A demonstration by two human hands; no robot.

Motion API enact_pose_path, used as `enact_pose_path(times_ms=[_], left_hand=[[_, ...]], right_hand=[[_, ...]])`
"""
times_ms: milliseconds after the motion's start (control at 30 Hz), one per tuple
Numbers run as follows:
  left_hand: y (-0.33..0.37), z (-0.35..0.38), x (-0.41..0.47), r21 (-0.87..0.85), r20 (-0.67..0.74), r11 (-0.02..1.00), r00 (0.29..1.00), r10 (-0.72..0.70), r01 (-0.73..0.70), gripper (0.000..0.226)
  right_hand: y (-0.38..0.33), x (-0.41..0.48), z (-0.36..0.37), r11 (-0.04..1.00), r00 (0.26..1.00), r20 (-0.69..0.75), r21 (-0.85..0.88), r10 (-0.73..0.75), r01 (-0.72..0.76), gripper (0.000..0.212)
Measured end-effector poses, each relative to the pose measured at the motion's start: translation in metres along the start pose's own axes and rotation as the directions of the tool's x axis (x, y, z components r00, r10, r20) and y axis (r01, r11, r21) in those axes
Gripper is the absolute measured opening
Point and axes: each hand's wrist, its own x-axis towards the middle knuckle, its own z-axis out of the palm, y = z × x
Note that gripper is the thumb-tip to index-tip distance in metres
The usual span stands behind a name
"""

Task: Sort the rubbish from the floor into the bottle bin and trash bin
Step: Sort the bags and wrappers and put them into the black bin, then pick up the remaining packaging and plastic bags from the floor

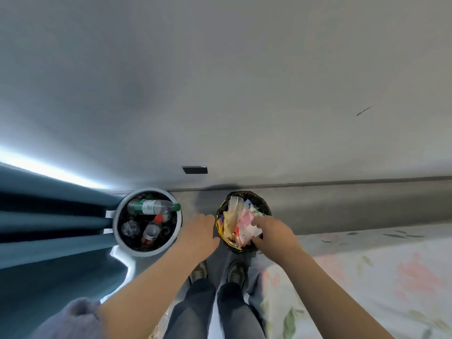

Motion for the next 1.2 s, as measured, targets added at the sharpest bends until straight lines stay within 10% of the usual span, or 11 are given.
enact_pose_path(times_ms=[467, 800, 1200], left_hand=[[-0.022, -0.065, -0.161, -0.310, -0.195, 0.919, 0.930, -0.313, 0.245, 0.037], [-0.029, -0.035, -0.259, -0.659, -0.249, 0.633, 0.677, -0.693, 0.406, 0.033], [-0.040, 0.070, -0.396, -0.870, -0.070, 0.242, 0.379, -0.923, 0.429, 0.036]], right_hand=[[-0.118, -0.074, -0.094, 0.848, 0.877, -0.011, -0.264, -0.480, 0.460, 0.042], [-0.203, -0.110, -0.089, 0.480, 0.601, 0.243, -0.412, -0.762, 0.775, 0.043], [-0.290, -0.198, 0.010, 0.060, 0.301, 0.558, -0.409, -0.773, 0.911, 0.035]])
